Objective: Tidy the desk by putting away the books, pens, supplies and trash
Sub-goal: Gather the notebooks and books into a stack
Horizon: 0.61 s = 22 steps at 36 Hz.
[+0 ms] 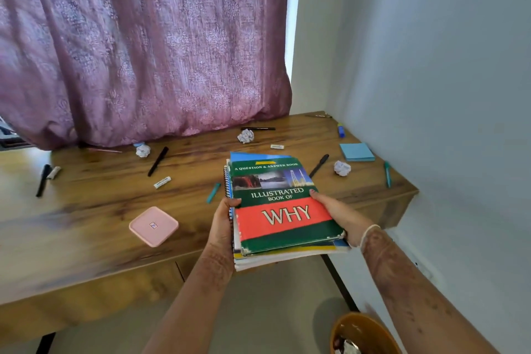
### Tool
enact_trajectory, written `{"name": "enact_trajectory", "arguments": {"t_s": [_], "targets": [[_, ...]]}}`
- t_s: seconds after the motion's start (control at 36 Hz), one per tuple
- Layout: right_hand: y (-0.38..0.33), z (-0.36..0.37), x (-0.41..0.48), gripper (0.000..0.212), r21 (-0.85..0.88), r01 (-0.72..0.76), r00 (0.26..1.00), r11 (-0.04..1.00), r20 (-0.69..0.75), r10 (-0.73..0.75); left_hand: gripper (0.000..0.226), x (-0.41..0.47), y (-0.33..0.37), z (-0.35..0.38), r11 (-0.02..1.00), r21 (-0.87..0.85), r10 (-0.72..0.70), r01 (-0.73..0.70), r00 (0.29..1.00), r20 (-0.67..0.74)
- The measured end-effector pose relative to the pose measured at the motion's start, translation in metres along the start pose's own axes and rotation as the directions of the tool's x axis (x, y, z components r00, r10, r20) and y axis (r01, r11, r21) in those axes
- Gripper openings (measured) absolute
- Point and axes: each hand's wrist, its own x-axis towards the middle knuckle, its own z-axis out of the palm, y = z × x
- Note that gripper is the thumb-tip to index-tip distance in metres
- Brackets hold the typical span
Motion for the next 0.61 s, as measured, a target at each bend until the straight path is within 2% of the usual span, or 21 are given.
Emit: {"name": "enact_trajectory", "arguments": {"t_s": [0.03,0.08,0.19,0.31,0.42,0.53,0.61], "targets": [[0.000,-0.003,0.001,0.060,0.052,-0.020,0.999,0.998,0.035,0.018,0.053,0.004,-0.001,0.001,1.000,0.010,0.000,0.000,1.000,-0.013],[0.003,-0.010,0.010,0.059,0.121,-0.038,0.998,0.992,0.056,0.031,0.040,0.012,-0.003,0.004,1.000,0.021,-0.010,0.010,1.000,-0.016],[0.004,-0.014,0.033,0.080,0.159,0.026,0.999,0.987,-0.049,-0.018,0.027,0.028,-0.006,0.007,0.998,0.042,-0.056,0.056,0.998,-0.009],[0.004,-0.008,0.050,0.045,0.127,0.131,0.986,0.983,-0.115,-0.116,0.032,0.044,-0.007,0.005,0.992,0.063,-0.104,0.109,0.992,-0.077],[0.000,-0.002,0.069,0.028,0.123,0.202,0.975,0.972,-0.123,-0.187,0.064,0.062,0.000,-0.006,0.980,0.150,-0.099,0.129,0.977,-0.190],[-0.009,0.008,0.090,0.021,0.108,0.240,0.966,0.965,-0.121,-0.227,0.044,0.079,0.008,-0.015,0.960,0.236,-0.069,0.148,0.948,-0.311],[-0.012,0.016,0.107,0.021,0.085,0.247,0.964,0.965,-0.120,-0.236,0.042,0.090,0.012,-0.020,0.947,0.288,-0.030,0.144,0.931,-0.365]]}}
